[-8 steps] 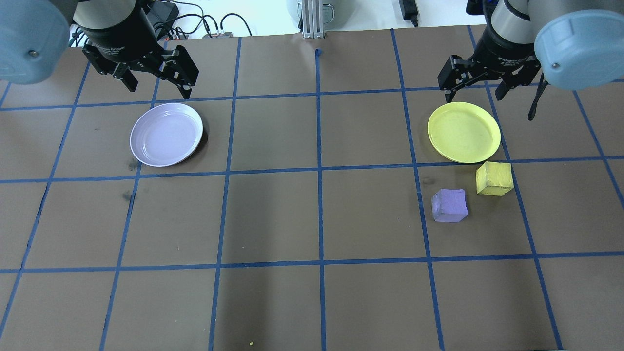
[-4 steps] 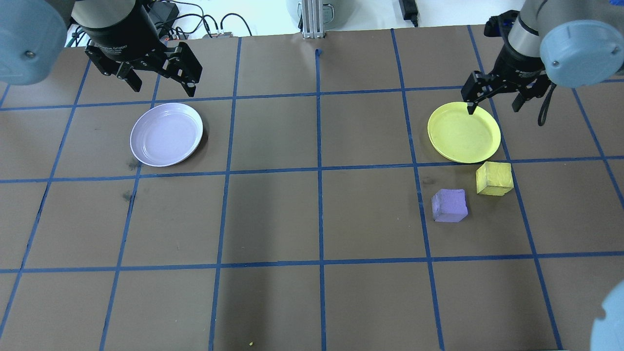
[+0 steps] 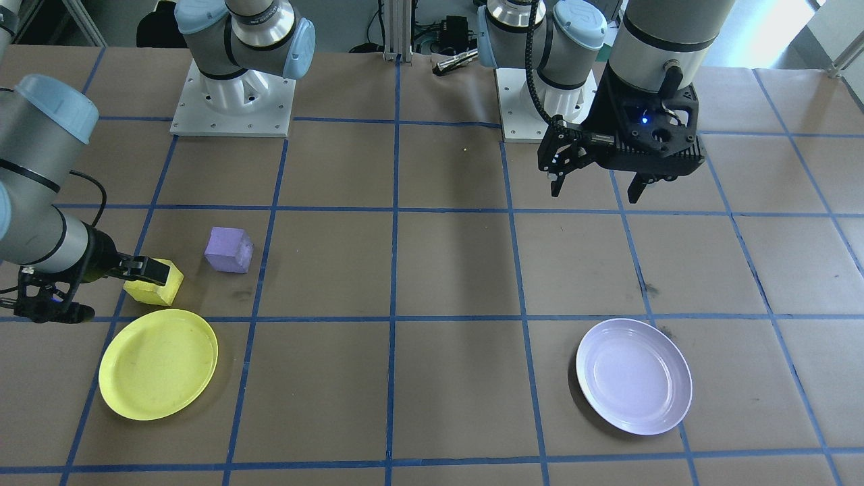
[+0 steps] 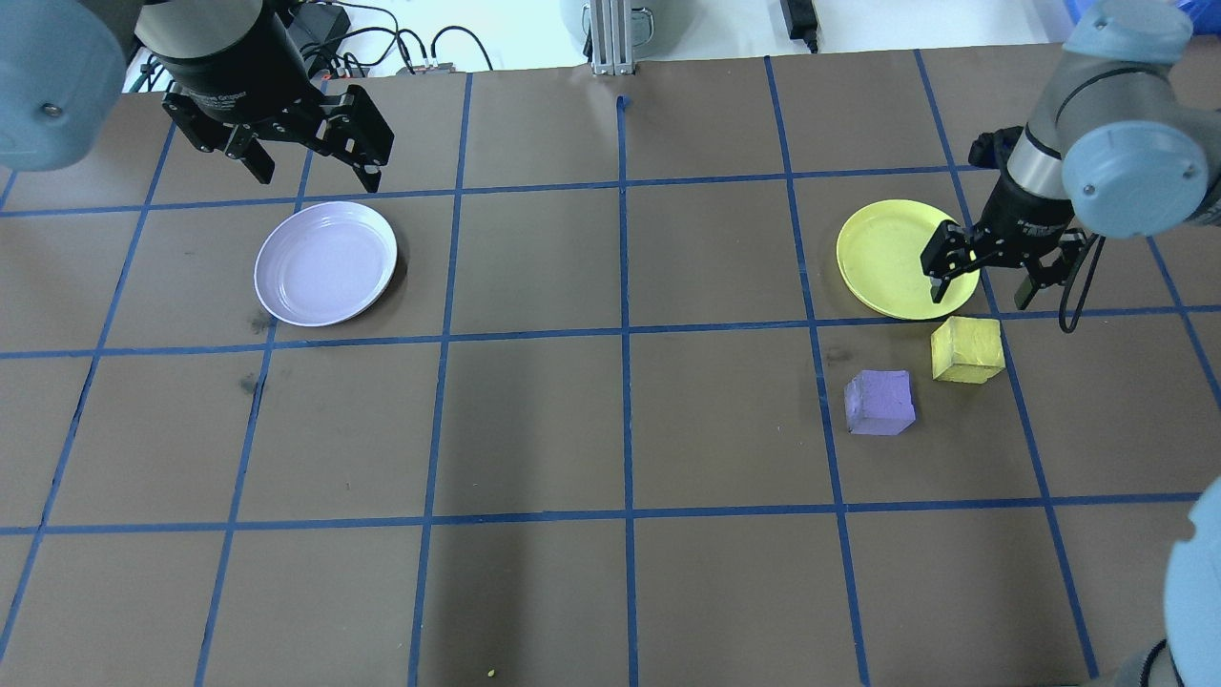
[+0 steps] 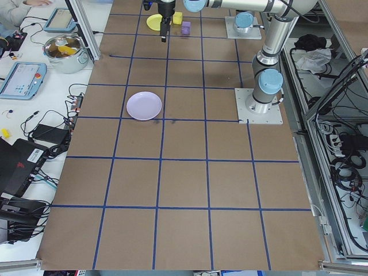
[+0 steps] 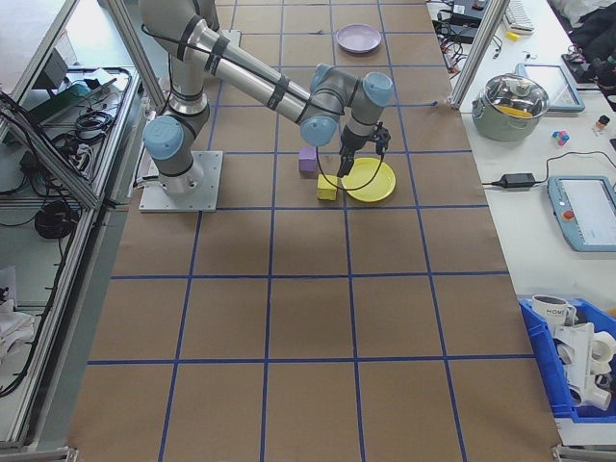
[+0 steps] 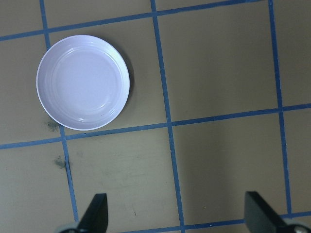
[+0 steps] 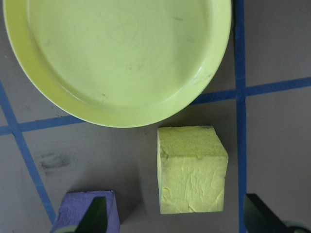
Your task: Sort blocks by color into plates
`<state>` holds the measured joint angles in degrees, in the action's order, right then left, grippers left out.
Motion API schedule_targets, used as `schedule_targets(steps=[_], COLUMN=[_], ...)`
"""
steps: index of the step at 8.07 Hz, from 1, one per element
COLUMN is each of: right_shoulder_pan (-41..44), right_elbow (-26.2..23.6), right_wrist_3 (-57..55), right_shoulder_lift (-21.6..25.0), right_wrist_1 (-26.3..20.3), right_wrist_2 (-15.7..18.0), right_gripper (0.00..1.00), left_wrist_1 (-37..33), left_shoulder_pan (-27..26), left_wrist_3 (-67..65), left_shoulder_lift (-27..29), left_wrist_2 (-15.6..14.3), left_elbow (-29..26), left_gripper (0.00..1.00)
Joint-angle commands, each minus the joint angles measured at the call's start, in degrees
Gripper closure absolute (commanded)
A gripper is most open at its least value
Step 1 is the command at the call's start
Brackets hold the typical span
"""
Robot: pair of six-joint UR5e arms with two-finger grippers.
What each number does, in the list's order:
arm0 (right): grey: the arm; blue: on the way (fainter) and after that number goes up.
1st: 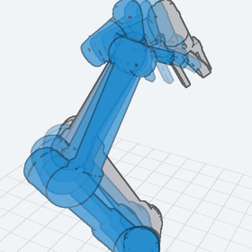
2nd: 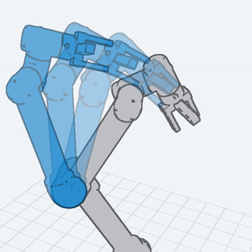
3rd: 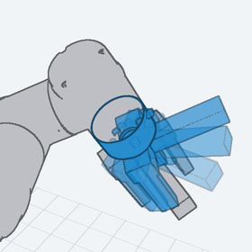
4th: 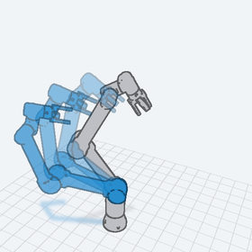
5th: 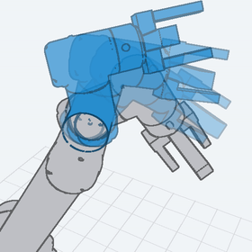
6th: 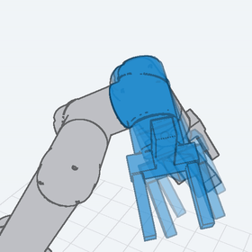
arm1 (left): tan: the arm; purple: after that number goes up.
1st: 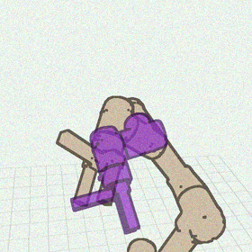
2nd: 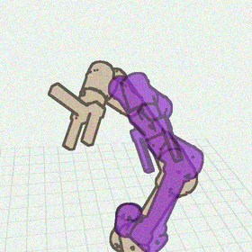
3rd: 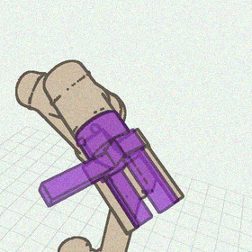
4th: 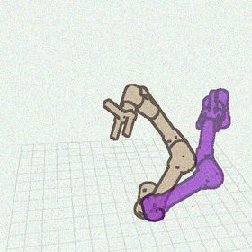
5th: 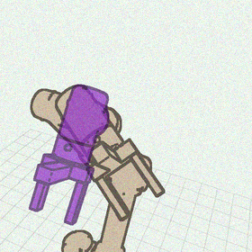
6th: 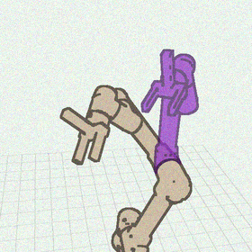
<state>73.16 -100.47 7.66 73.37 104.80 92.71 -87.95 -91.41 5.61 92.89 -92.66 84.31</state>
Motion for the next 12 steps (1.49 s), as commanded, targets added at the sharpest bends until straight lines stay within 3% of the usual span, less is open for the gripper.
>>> schedule_targets(steps=[1, 2, 7, 8, 9, 12], right_shoulder_pan=[-0.21, -0.21, -0.13, -0.13, -0.13, 0.05], right_elbow=[-3.94, -3.94, -3.94, -3.86, -3.85, 0.86], right_wrist_3=[0.06, 1.03, 1.22, 1.13, 1.31, 1.31], right_shoulder_lift=[-2.78, -3.23, -6.48, -6.22, -6.13, -5.08], right_wrist_1=[2.23, 4.25, 4.80, 4.80, 4.80, 3.31], right_wrist_2=[8.68, 8.89, 7.92, 7.92, 7.84, 2.93], right_gripper=[0.00, 0.00, 0.01, 0.62, 1.00, 1.00], left_wrist_1=[-0.20, -0.12, 0.06, 0.06, 0.23, 0.06], left_shoulder_pan=[0.00, 0.00, 0.00, 0.00, 0.00, 0.00], left_wrist_3=[0.10, 0.10, -0.60, -0.60, -0.60, -0.60], left_shoulder_lift=[0.01, -0.17, -0.25, -0.08, 0.09, -0.43], left_wrist_2=[-0.15, -0.07, 0.64, 0.64, 0.64, 0.64], left_elbow=[0.33, 0.51, 1.21, 1.47, 1.39, 1.56], left_gripper=[0.00, 0.00, 0.00, 0.00, 0.00, 0.00])
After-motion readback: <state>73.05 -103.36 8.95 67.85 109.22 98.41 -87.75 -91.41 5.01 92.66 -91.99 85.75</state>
